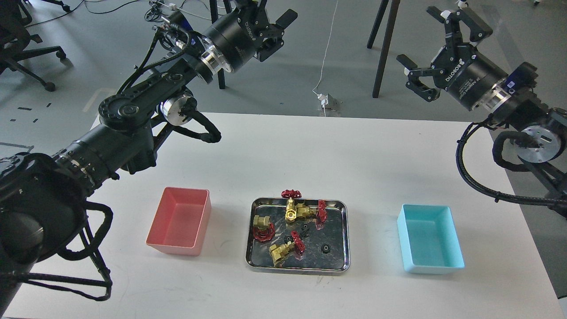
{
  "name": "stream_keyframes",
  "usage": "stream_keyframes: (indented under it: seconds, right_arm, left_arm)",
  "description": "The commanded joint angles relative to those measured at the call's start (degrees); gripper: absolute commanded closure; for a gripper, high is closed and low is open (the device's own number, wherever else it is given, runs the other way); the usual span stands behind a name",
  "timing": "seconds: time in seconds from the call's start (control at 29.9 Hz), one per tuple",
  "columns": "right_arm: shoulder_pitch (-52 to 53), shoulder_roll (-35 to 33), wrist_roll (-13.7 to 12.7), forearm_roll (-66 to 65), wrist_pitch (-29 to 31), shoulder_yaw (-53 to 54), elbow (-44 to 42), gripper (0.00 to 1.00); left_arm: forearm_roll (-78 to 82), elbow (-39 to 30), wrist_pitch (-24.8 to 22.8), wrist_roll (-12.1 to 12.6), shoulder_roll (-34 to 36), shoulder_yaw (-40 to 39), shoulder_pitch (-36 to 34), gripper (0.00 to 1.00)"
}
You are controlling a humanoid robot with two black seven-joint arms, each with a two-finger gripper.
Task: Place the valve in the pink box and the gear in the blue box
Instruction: 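Move the left gripper over the metal tray toward a brass valve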
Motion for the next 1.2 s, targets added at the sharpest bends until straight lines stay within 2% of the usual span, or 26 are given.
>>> stream_keyframes:
  seconds: [0.0,0.13,0.27,0.33,0.43,0.53,0.6,0.67,0.74,0.84,0.9,0.97,1.07,1.14,1.17]
  right_arm:
    - [-4.4,0.2,0.2,0.3,0.0,4.9,-0.5,0.00]
    - [-6.7,0.9,0.2,0.4,0.0,10.5,-0.5,0.00]
    - [-6.7,1.4,0.0,2.5,0.0,14.9,-0.8,0.00]
    - [-6.7,1.4,-0.1,6.2,0.0,15.5,-0.8,0.00]
    - [-6.4,1.4,-0.2,9.9,0.0,15.5,-1.6,0.00]
    - [-6.1,1.4,-0.4,10.3,0.0,15.3,-2.2,0.00]
    - [-6.1,1.4,-0.6,10.3,0.0,15.2,-2.2,0.00]
    - [-6.2,1.4,-0.7,10.3,0.0,15.3,-2.2,0.00]
    - [-6.2,1.3,-0.6,10.3,0.0,15.3,-2.3,0.00]
    - [-6.5,1.3,-0.7,10.3,0.0,15.3,-3.0,0.00]
    - [-6.5,1.5,-0.6,10.3,0.0,15.2,-3.8,0.00]
    - [-6.2,1.6,-0.7,10.3,0.0,15.6,-4.1,0.00]
    - [-3.1,3.5,-1.1,10.3,-8.7,15.4,-4.1,0.00]
    - [2.0,5.7,-3.1,10.2,-14.5,14.6,-4.7,0.00]
    - [4.6,6.8,-5.1,10.2,-16.5,14.3,-5.8,0.00]
  left_arm:
    - [0.0,0.0,-1.4,0.0,0.7,0.0,1.0,0.00]
    - [-1.7,0.6,-1.4,0.0,2.1,-0.5,1.0,0.00]
    - [-10.3,0.2,-1.4,0.0,3.4,-4.7,3.2,0.00]
    - [-11.8,-4.8,-1.4,0.0,3.7,-8.5,5.1,0.00]
    - [-10.8,-16.6,-1.4,0.0,4.2,-15.6,6.2,0.00]
    - [-4.7,-26.1,-1.4,0.0,7.7,-15.7,4.1,0.00]
    - [-2.7,-30.5,-1.2,0.0,12.9,-6.7,-1.5,0.00]
    - [-2.1,-33.0,6.8,0.0,17.9,11.9,-10.8,0.00]
    - [0.0,-34.8,12.8,0.0,20.9,29.6,-21.0,0.00]
    - [11.1,-39.2,17.8,0.0,23.2,54.0,-34.0,0.01]
    - [20.9,-41.5,20.2,0.0,23.2,66.3,-39.8,0.01]
    - [30.3,-43.4,23.4,0.0,22.6,76.1,-42.7,0.01]
    - [37.8,-44.7,29.4,0.0,18.0,85.7,-42.4,0.01]
    - [38.7,-44.5,32.9,0.0,14.0,89.9,-40.5,0.01]
    - [38.7,-44.1,34.8,0.0,12.5,91.4,-38.8,0.01]
